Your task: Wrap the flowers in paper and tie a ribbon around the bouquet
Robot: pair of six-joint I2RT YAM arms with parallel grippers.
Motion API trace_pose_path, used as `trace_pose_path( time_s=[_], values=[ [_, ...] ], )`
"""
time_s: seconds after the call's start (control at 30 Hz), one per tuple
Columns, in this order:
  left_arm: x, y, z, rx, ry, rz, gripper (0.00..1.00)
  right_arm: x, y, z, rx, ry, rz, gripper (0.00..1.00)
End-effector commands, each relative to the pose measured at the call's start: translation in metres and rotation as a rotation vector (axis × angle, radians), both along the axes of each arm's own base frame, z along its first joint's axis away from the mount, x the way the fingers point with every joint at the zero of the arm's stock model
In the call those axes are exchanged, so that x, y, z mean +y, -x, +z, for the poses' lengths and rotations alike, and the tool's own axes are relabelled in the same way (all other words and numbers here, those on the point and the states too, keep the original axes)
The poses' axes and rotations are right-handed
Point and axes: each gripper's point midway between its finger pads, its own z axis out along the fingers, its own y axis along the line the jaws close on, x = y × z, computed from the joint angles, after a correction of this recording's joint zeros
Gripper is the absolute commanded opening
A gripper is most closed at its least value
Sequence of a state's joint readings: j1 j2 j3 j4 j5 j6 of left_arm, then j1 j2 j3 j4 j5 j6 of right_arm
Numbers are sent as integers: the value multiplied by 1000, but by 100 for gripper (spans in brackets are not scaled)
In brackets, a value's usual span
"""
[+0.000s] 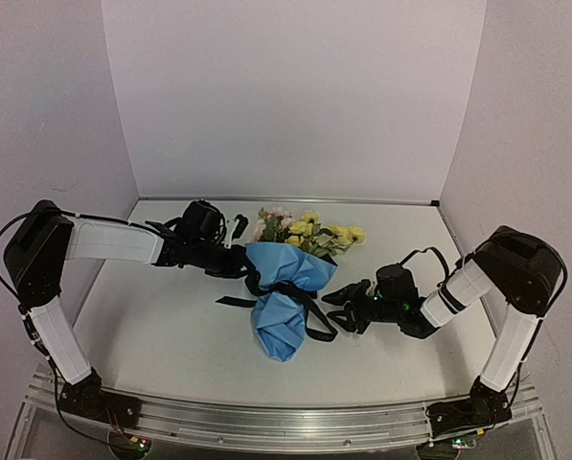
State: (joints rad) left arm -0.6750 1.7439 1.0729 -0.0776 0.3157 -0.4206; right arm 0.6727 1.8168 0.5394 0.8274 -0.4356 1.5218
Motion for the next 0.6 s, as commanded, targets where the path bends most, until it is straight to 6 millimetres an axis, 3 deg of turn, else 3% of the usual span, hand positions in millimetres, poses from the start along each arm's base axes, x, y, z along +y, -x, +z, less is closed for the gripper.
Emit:
trace_pose_path(
  time_s=[0.0,0.2,0.4,0.57],
  values=[
    [-4,0,19,-35,47,-12,3,11,-8,11,-22,-29,30,54],
    [-6,-1,19,-37,44,-18,2,21,-6,18,6,-98,41,57],
    [-7,-1,17,-29,43,-23,1,26,-1,7,62,-105,30,57],
    [-7,-1,17,-29,42,-26,1,32,-5,9,58,-133,20,57]
  ],
)
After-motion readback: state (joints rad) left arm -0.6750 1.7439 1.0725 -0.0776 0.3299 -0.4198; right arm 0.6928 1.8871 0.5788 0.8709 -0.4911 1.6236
